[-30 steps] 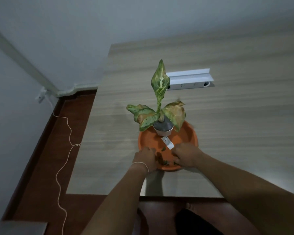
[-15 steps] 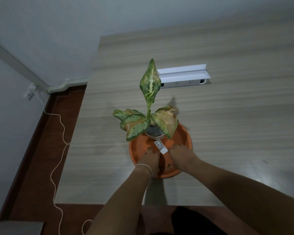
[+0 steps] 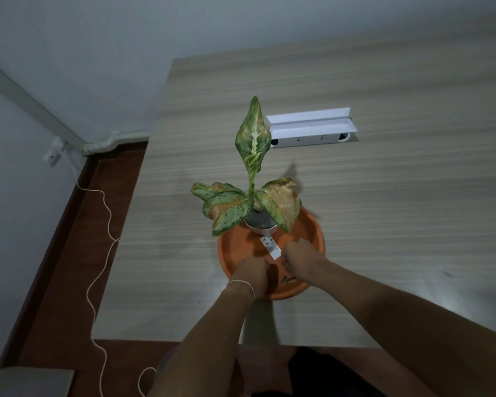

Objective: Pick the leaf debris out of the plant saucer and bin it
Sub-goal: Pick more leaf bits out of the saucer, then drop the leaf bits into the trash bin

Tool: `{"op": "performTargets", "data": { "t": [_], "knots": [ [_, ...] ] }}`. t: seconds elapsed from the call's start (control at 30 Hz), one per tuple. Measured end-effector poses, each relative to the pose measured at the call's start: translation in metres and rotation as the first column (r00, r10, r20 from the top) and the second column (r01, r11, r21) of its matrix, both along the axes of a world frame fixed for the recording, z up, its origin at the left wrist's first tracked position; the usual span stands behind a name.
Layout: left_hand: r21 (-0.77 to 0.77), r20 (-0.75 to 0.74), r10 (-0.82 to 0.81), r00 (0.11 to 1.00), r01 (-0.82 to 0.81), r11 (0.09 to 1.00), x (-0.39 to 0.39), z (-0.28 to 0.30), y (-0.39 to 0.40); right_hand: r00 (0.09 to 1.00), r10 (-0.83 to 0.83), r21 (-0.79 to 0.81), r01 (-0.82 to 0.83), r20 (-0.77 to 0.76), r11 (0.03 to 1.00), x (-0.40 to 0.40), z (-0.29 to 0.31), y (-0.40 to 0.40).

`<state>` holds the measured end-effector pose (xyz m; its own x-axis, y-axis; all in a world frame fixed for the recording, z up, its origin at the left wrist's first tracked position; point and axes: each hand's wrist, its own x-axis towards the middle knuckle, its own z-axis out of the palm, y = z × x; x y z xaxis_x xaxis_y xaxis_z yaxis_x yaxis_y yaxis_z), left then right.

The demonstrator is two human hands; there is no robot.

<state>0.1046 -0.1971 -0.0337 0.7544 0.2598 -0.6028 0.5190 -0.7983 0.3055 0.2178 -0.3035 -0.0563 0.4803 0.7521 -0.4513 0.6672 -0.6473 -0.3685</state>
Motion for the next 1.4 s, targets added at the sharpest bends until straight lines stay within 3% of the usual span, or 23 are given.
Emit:
{"op": "performTargets", "data": {
  "t": [0.23,0.47,0.67,0.9,1.07,1.27,1.4],
  "knots": [
    [-0.020,0.249,0.298,0.921,-0.303,0.953,-0.021,0.013,0.016,0.994,-0.088,0.142,0.097,-0.068,0.985,-0.009,0.021,0.014],
    [-0.052,0.365,0.506,0.781,-0.526,0.849,-0.073,0.022,0.036,0.998,-0.006,0.235,0.019,-0.057,0.972,-0.046,0.044,0.045],
    [-0.048,0.370,0.594,0.715,-0.624,0.780,-0.165,0.032,0.057,0.994,0.074,0.265,-0.050,-0.082,0.963,-0.109,0.060,0.077],
    [-0.026,0.356,0.776,0.520,-0.825,0.565,-0.320,0.037,0.074,0.945,0.275,0.288,-0.218,-0.176,0.933,-0.238,0.060,0.124],
    [-0.056,0.346,0.871,0.348,-0.919,0.390,-0.411,0.035,0.067,0.869,0.470,0.303,-0.412,-0.153,0.860,-0.330,0.060,0.147],
    [-0.109,0.345,0.913,0.219,-0.957,0.270,-0.472,0.029,0.047,0.809,0.569,0.281,-0.517,-0.149,0.808,-0.395,0.053,0.155],
    [-0.150,0.361,0.916,0.177,-0.958,0.244,-0.486,0.025,0.040,0.809,0.566,0.251,-0.521,-0.160,0.816,-0.412,0.041,0.152]
  ]
}}
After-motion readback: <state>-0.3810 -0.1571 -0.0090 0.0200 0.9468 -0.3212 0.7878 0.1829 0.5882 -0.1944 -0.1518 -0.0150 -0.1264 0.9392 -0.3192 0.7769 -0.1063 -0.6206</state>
